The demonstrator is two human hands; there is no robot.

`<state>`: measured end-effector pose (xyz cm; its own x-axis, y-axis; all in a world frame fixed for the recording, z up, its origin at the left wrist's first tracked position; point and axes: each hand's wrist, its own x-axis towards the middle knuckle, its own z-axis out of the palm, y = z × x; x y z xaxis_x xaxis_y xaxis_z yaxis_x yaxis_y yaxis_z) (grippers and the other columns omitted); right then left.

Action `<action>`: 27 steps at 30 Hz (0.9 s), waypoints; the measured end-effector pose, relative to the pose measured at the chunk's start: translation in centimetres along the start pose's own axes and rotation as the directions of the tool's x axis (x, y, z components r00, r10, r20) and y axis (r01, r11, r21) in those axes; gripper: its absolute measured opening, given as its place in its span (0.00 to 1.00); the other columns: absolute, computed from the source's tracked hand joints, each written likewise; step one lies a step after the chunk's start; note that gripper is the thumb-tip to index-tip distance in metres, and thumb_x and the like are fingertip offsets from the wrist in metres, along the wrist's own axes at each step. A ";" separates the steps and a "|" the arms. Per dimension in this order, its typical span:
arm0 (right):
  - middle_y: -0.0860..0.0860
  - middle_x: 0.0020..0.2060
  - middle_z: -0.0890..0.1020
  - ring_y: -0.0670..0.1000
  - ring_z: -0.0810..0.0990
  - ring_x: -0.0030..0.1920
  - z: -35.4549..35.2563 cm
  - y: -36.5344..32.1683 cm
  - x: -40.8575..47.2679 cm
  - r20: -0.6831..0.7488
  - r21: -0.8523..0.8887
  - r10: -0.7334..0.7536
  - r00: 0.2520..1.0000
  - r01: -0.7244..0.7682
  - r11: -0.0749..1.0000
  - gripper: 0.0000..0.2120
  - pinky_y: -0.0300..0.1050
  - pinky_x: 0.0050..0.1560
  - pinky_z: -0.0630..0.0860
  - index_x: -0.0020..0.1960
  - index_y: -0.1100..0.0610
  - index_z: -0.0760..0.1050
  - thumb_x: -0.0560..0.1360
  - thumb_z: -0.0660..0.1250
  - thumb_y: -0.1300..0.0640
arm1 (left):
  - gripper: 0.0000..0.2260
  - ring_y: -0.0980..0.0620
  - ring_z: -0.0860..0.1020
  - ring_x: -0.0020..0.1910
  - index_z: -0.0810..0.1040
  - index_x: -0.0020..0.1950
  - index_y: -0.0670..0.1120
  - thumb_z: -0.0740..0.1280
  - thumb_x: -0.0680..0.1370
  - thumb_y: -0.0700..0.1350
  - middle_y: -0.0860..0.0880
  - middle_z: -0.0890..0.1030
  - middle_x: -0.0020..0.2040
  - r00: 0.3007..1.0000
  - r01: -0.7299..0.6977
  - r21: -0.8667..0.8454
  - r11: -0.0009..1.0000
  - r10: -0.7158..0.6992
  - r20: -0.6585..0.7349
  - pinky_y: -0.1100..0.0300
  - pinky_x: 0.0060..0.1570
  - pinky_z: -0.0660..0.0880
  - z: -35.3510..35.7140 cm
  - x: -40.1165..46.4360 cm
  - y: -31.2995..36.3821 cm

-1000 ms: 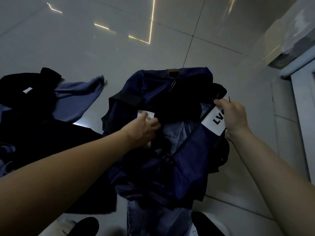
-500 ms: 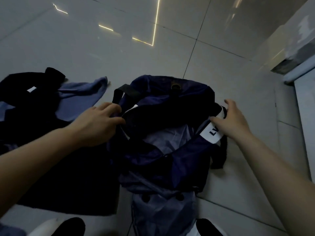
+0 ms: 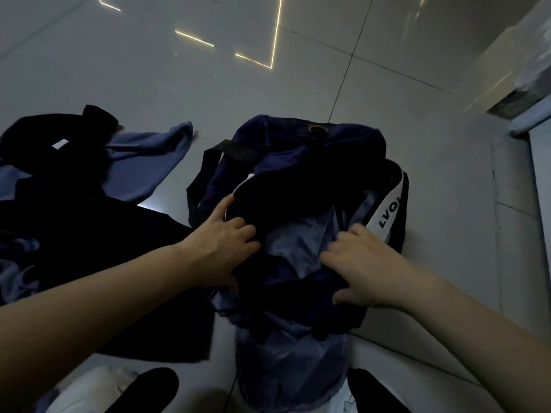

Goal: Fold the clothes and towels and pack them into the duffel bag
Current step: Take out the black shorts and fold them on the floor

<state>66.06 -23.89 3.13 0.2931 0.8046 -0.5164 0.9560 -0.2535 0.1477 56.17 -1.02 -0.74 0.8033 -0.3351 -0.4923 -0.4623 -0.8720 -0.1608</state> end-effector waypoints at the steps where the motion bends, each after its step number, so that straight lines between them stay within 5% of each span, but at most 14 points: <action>1: 0.50 0.38 0.78 0.54 0.75 0.41 -0.2 -0.2 -0.6 -0.117 -0.021 -0.013 0.993 0.010 1.000 0.21 0.47 0.45 0.64 0.44 0.54 0.75 0.60 0.76 0.42 | 0.30 0.46 0.77 0.43 0.82 0.49 0.49 0.77 0.52 0.62 0.49 0.77 0.42 0.997 -0.019 0.013 1.000 0.020 -0.074 0.30 0.64 0.60 0.3 -0.7 -0.3; 4: 0.51 0.31 0.74 0.55 0.72 0.34 -0.4 -0.8 -2.2 -0.509 -0.077 -0.097 0.855 0.067 0.995 0.08 0.48 0.38 0.62 0.37 0.55 0.73 0.64 0.72 0.58 | 0.15 0.46 0.75 0.37 0.80 0.39 0.50 0.76 0.56 0.49 0.50 0.74 0.36 0.938 -0.040 -0.017 0.999 0.032 -0.345 0.38 0.58 0.67 1.5 -2.0 -0.8; 7: 0.52 0.31 0.72 0.54 0.70 0.33 -0.3 -2.7 -2.6 -0.647 -0.139 -0.175 0.742 0.111 0.984 0.05 0.47 0.39 0.61 0.38 0.56 0.73 0.72 0.63 0.63 | 0.04 0.46 0.72 0.35 0.74 0.37 0.48 0.62 0.68 0.39 0.49 0.70 0.34 0.808 -0.005 -0.060 0.998 -0.031 -0.588 0.47 0.54 0.65 2.7 -4.0 -0.5; 11: 0.52 0.38 0.78 0.54 0.74 0.36 4.8 -6.0 -1.8 -0.565 -0.135 -0.278 0.777 0.245 0.960 0.11 0.48 0.45 0.64 0.54 0.55 0.74 0.72 0.60 0.57 | 0.07 0.46 0.72 0.34 0.73 0.38 0.47 0.59 0.72 0.38 0.49 0.71 0.32 0.801 0.026 -0.046 0.999 -0.049 -0.597 0.49 0.51 0.66 7.6 -7.1 1.3; 15: 0.49 0.42 0.80 0.51 0.77 0.38 8.5 -6.9 -1.3 -0.398 -0.034 -0.268 0.877 0.278 0.960 0.31 0.43 0.42 0.74 0.62 0.53 0.74 0.61 0.75 0.47 | 0.07 0.46 0.75 0.36 0.73 0.42 0.48 0.58 0.75 0.38 0.48 0.73 0.36 0.820 0.013 -0.054 0.998 -0.042 -0.570 0.45 0.57 0.66 10.7 -7.9 2.4; 18: 0.49 0.39 0.80 0.50 0.78 0.37 8.0 -6.4 -1.0 -0.357 0.058 -0.233 0.904 0.271 0.961 0.33 0.42 0.39 0.76 0.56 0.51 0.80 0.53 0.80 0.40 | 0.07 0.45 0.78 0.49 0.74 0.50 0.48 0.58 0.75 0.42 0.47 0.78 0.45 0.797 -0.021 -0.069 0.997 -0.025 -0.604 0.42 0.62 0.63 10.8 -8.0 2.7; 21: 0.50 0.42 0.79 0.52 0.79 0.39 5.8 -5.9 -0.9 -0.401 0.064 -0.222 0.889 0.269 0.961 0.29 0.45 0.40 0.76 0.54 0.53 0.79 0.59 0.77 0.39 | 0.17 0.43 0.70 0.65 0.72 0.65 0.50 0.59 0.76 0.47 0.43 0.75 0.62 0.765 -0.019 -0.088 0.996 -0.042 -0.643 0.41 0.64 0.62 11.1 -8.9 2.4; 24: 0.54 0.48 0.79 0.56 0.80 0.45 2.6 -7.1 -0.3 -0.486 0.171 -0.179 0.856 0.294 0.940 0.23 0.50 0.43 0.79 0.56 0.57 0.76 0.68 0.69 0.42 | 0.23 0.41 0.66 0.69 0.67 0.70 0.51 0.62 0.77 0.56 0.42 0.67 0.70 0.711 0.039 -0.214 0.976 -0.177 -0.680 0.42 0.66 0.64 11.4 -10.7 2.5; 27: 0.55 0.54 0.79 0.56 0.80 0.52 -1.1 -9.6 1.3 -0.572 0.243 -0.154 0.806 0.345 0.907 0.21 0.49 0.48 0.79 0.57 0.57 0.77 0.71 0.65 0.44 | 0.25 0.41 0.68 0.69 0.67 0.70 0.47 0.62 0.77 0.59 0.42 0.68 0.69 0.664 0.177 -0.475 0.862 -0.461 -0.589 0.48 0.67 0.64 12.7 -13.1 1.8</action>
<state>57.27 -19.79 1.95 0.0961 0.9944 0.0432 0.9650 -0.0825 -0.2488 40.04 6.33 -5.48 0.9675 -0.0302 0.2511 -0.0775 -0.9805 0.1808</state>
